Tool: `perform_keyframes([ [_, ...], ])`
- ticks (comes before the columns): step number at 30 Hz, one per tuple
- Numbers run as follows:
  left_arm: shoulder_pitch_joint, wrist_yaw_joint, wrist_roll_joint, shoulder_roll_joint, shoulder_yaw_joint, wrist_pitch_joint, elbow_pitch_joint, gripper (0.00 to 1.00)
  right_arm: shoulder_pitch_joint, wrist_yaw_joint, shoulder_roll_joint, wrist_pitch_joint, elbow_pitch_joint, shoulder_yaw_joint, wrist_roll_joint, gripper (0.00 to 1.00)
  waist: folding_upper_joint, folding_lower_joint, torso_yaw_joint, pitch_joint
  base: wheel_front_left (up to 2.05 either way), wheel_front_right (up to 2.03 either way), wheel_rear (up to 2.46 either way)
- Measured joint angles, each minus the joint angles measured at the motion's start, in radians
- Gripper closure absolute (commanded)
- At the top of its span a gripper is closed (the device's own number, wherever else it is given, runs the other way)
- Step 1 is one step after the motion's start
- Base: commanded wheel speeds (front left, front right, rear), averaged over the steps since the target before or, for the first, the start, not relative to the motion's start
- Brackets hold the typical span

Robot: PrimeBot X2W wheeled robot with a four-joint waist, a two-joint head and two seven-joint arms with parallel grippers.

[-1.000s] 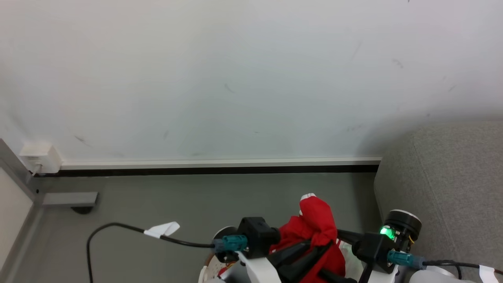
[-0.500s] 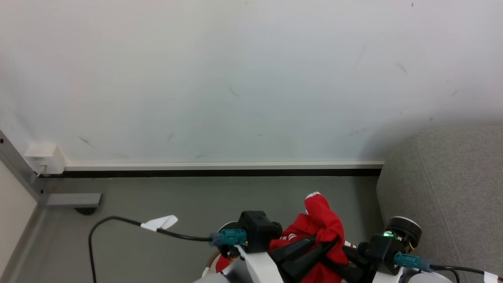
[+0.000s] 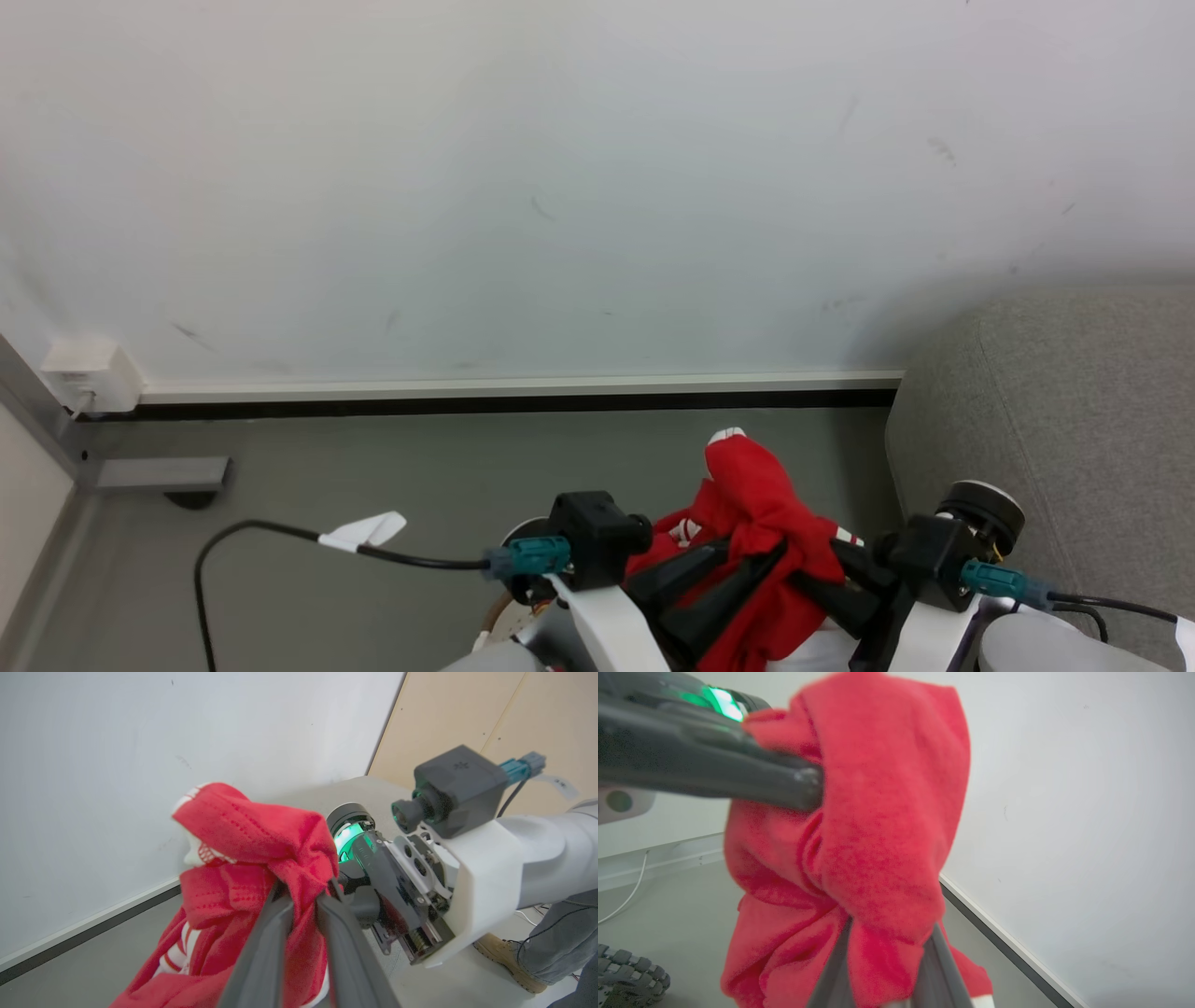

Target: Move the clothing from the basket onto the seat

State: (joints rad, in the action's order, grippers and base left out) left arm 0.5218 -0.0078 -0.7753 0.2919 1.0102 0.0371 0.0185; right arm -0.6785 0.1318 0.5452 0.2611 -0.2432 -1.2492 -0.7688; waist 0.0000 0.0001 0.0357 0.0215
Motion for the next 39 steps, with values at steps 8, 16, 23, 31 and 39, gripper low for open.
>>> perform_keyframes([
  [8, -0.008, 0.025, 0.012, -0.002, -0.001, 0.026, 0.026, 0.0, 0.021, 0.0, 0.019, 0.0, 0.014, 0.035, 0.014, 1.0, 0.0, 0.0, -0.007, -0.006, 0.0, 0.0, 0.0],
  [16, -0.02, 0.044, 0.026, 0.007, -0.003, 0.05, 0.054, 0.0, 0.032, 0.0, 0.046, 0.0, 0.026, 0.097, 0.023, 1.0, 0.0, 0.0, 0.001, -0.007, 0.0, 0.0, 0.0],
  [23, -0.033, 0.052, 0.026, 0.01, -0.005, 0.063, 0.095, 0.0, 0.045, 0.0, 0.065, 0.0, 0.047, 0.146, 0.031, 1.0, 0.0, 0.0, 0.041, -0.008, 0.0, 0.0, 0.0],
  [31, -0.034, 0.05, 0.022, 0.009, -0.011, 0.086, 0.123, 0.0, 0.055, 0.0, 0.091, 0.001, 0.071, 0.197, 0.042, 1.0, 0.0, 0.0, 0.102, -0.009, 0.0, 0.0, 0.0],
  [39, -0.029, 0.047, 0.022, 0.0, -0.011, 0.1, 0.125, 0.0, 0.064, 0.0, 0.123, 0.001, 0.077, 0.23, 0.046, 1.0, 0.0, 0.0, 0.184, -0.005, 0.0, 0.0, 0.0],
])
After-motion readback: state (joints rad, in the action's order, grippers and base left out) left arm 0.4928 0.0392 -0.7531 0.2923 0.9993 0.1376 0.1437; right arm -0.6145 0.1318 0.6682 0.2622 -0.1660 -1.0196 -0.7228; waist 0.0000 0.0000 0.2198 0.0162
